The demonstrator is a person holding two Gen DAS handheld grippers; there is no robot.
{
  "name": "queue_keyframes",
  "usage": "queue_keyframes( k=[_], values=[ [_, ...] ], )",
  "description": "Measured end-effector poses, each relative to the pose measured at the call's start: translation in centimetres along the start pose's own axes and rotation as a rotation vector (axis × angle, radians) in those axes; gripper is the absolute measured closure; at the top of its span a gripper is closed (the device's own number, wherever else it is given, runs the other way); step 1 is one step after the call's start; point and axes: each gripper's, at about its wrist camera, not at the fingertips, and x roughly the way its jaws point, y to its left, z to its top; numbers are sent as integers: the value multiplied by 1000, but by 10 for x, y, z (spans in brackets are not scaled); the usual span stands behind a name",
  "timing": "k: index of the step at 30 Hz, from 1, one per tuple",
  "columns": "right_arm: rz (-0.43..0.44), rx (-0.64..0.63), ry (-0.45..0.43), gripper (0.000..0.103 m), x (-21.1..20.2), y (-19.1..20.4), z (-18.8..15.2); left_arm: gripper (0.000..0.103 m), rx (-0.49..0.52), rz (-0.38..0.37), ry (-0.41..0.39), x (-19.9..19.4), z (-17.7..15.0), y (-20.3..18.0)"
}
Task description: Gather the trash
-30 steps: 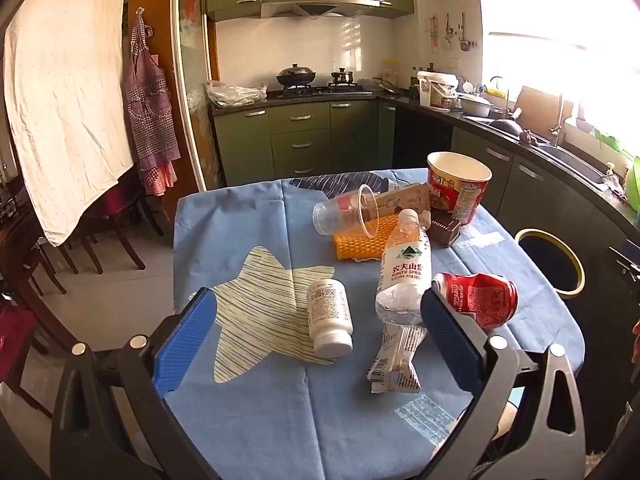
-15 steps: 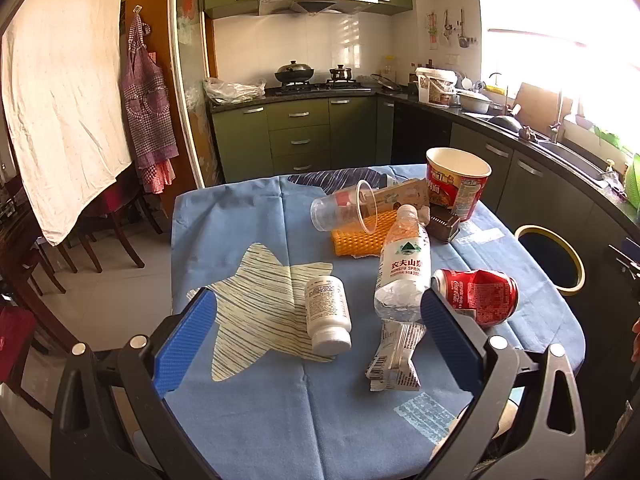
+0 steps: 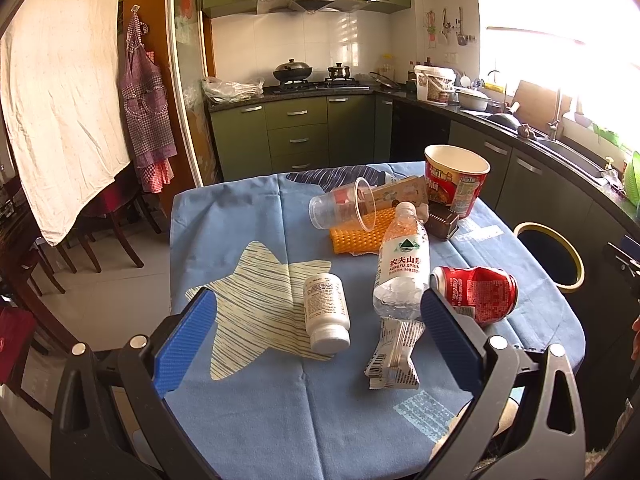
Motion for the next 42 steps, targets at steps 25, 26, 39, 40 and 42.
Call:
queue_keyframes(
  k=[25,26,39,40,42],
  values=[
    [3,4,10,4,5,2,-4,6,12,-1,10,3,-6,-1],
    [3,5,10,4,5,2,-4,6,11,-1,11,3,-6,0],
    [2,8,11,4,7,1,-4,6,17,-2,14,3,-6,-3],
    [3,9,11,4,6,1,-4,6,14,-2,13,3,-4,-3],
    [3,10,12,4,6,1,-4,6,14,-2,13,2,-4,-3]
  ],
)
